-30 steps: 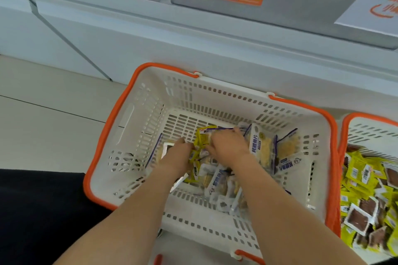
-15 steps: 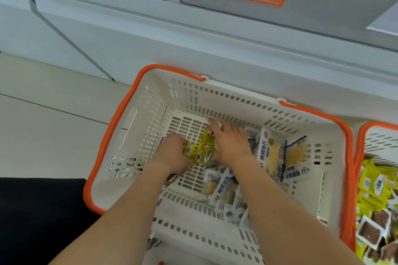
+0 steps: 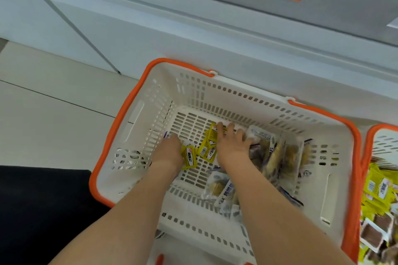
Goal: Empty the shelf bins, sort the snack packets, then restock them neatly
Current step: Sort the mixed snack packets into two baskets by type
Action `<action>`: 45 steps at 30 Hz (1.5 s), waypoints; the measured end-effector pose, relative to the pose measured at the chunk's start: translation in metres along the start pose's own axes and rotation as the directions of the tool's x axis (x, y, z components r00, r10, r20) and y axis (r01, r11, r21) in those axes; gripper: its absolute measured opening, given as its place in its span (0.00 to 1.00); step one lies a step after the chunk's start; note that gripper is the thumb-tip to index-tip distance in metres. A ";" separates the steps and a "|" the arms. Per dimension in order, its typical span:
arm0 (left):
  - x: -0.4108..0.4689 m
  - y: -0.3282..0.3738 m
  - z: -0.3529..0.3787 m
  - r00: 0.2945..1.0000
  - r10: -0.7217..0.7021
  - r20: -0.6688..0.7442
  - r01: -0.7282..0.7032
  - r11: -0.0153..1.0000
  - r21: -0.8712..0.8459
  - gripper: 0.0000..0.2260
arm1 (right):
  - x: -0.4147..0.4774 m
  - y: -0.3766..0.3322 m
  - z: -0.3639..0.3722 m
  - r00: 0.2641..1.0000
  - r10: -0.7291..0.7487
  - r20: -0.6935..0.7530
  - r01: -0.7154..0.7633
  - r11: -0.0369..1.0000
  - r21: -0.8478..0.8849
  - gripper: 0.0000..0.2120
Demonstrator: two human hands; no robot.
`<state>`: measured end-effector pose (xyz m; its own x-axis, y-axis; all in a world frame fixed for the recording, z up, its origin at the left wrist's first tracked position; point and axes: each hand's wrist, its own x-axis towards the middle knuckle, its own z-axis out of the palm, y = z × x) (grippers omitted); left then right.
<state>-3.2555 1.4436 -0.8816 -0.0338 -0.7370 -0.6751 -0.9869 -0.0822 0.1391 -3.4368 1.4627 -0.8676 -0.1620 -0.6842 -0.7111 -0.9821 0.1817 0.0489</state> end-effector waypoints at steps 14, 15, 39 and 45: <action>0.002 -0.002 0.008 0.998 -0.035 -0.056 0.028 0.992 -0.123 0.20 | 0.025 -0.009 0.029 0.950 -0.138 -0.281 0.143 0.990 -0.004 0.34; 0.001 -0.002 0.009 0.998 -0.022 -0.059 0.013 0.988 -0.153 0.20 | 0.025 -0.009 0.027 0.952 -0.157 -0.261 0.158 0.987 -0.018 0.31; -0.010 -0.008 -0.009 0.971 0.010 -0.240 -0.013 1.000 -0.012 0.15 | -0.002 -0.042 0.040 0.959 -0.260 -0.111 0.281 0.854 0.438 0.27; -0.013 -0.013 -0.014 0.965 0.109 -0.237 -0.119 0.992 -0.032 0.16 | -0.013 -0.064 0.062 0.966 -0.146 -0.215 0.191 0.961 0.202 0.32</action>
<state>-3.2396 1.4450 -0.8649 -0.1023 -0.8796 -0.4645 -0.9702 -0.0149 0.2418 -3.3657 1.5037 -0.9054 -0.0332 -0.8391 -0.5429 -0.9551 0.1866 -0.2300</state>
